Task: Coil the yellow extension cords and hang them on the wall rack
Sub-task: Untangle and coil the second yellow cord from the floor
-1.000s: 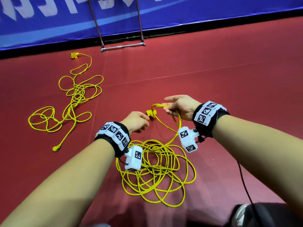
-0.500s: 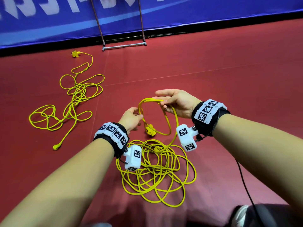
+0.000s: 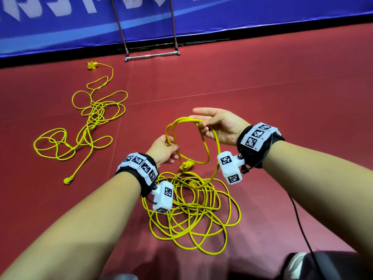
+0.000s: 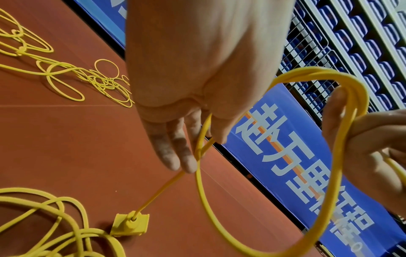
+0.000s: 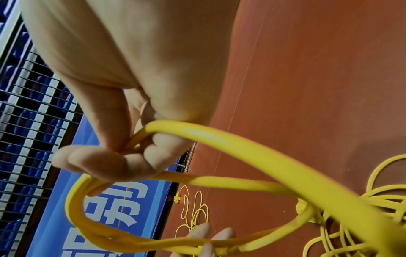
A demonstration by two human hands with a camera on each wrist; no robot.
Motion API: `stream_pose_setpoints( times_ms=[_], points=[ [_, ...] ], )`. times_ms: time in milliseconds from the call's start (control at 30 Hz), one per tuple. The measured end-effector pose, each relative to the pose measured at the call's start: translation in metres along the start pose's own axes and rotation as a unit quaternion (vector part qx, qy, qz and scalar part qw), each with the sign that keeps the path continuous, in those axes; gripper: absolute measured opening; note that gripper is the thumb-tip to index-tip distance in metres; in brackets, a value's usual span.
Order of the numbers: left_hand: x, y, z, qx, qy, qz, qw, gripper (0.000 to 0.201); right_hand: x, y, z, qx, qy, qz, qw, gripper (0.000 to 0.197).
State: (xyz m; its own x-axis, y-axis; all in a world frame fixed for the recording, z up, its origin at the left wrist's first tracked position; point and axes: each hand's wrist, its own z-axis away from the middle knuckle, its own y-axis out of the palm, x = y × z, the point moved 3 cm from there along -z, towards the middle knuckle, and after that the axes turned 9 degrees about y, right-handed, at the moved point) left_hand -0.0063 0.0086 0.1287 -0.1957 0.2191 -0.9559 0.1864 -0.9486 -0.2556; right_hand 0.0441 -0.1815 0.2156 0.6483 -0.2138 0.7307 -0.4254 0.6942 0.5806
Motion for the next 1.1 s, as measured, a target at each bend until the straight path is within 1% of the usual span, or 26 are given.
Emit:
stream_pose_setpoints(
  times_ms=[100,167,233,267,300,333,400,467,533,600,667,700,767,800,833,933,967,1000,1033,1100],
  points=[
    [0.002,0.001,-0.001,0.002,-0.005,-0.004,1.000,0.005,0.001,-0.001,-0.001,-0.010,-0.010,-0.003,1.000,0.047],
    [0.001,-0.001,-0.001,-0.009,0.007,-0.009,1.000,0.012,0.002,-0.006,-0.003,-0.035,-0.026,-0.005,0.999,0.047],
    [-0.004,-0.004,-0.001,-0.034,0.032,-0.016,0.999,0.020,0.004,-0.015,-0.005,-0.096,-0.052,0.036,0.993,0.045],
    [-0.007,-0.005,-0.002,-0.048,0.043,-0.022,0.998,0.022,0.005,-0.020,-0.006,-0.139,-0.068,0.084,0.984,0.043],
    [-0.010,-0.006,-0.003,-0.062,0.052,-0.028,0.996,0.023,0.006,-0.025,-0.006,-0.183,-0.082,0.148,0.968,0.041],
    [-0.014,-0.007,-0.004,-0.073,0.060,-0.033,0.995,0.023,0.006,-0.028,-0.006,-0.216,-0.095,0.223,0.946,0.040],
    [-0.022,-0.007,-0.006,-0.089,0.068,-0.039,0.993,0.024,0.005,-0.029,-0.009,-0.242,-0.118,0.344,0.900,0.041],
    [-0.031,-0.007,-0.007,-0.093,0.065,-0.034,0.993,0.025,0.004,-0.027,-0.013,-0.260,-0.139,0.414,0.861,0.045],
    [-0.041,-0.006,-0.007,-0.094,0.061,-0.021,0.993,0.027,0.006,-0.025,-0.016,-0.286,-0.151,0.484,0.813,0.059],
    [-0.050,-0.007,-0.008,-0.101,0.057,-0.008,0.993,0.028,0.008,-0.019,-0.015,-0.295,-0.153,0.572,0.750,0.073],
    [-0.056,-0.005,-0.006,-0.100,0.051,-0.001,0.994,0.028,0.008,-0.006,-0.012,-0.274,-0.189,0.655,0.678,0.077],
    [-0.059,-0.002,-0.004,-0.093,0.049,-0.001,0.994,0.028,0.006,0.001,-0.012,-0.251,-0.214,0.682,0.653,0.075],
    [-0.061,0.004,-0.001,-0.073,0.049,-0.005,0.996,0.028,-0.004,0.014,-0.013,-0.184,-0.246,0.719,0.623,0.069],
    [-0.063,0.007,0.001,-0.063,0.052,-0.010,0.997,0.029,-0.010,0.019,-0.015,-0.154,-0.250,0.739,0.607,0.068],
    [-0.065,0.010,0.003,-0.053,0.056,-0.015,0.997,0.030,-0.016,0.021,-0.016,-0.138,-0.254,0.760,0.582,0.067],
    [-0.069,0.013,0.007,-0.028,0.058,-0.022,0.998,0.032,-0.020,0.025,-0.010,-0.160,-0.257,0.810,0.502,0.063],
    [-0.070,0.013,0.008,-0.020,0.057,-0.023,0.998,0.032,-0.020,0.025,-0.008,-0.164,-0.268,0.819,0.481,0.062],
    [-0.070,0.013,0.009,-0.012,0.058,-0.022,0.998,0.031,-0.019,0.025,-0.006,-0.166,-0.274,0.824,0.467,0.059],
    [-0.070,0.013,0.010,-0.002,0.060,-0.017,0.998,0.031,-0.019,0.024,-0.005,-0.164,-0.279,0.827,0.460,0.054],
    [-0.067,0.017,0.011,0.020,0.060,0.002,0.998,0.032,-0.019,0.023,-0.006,-0.165,-0.285,0.822,0.464,0.042]
  ],
)
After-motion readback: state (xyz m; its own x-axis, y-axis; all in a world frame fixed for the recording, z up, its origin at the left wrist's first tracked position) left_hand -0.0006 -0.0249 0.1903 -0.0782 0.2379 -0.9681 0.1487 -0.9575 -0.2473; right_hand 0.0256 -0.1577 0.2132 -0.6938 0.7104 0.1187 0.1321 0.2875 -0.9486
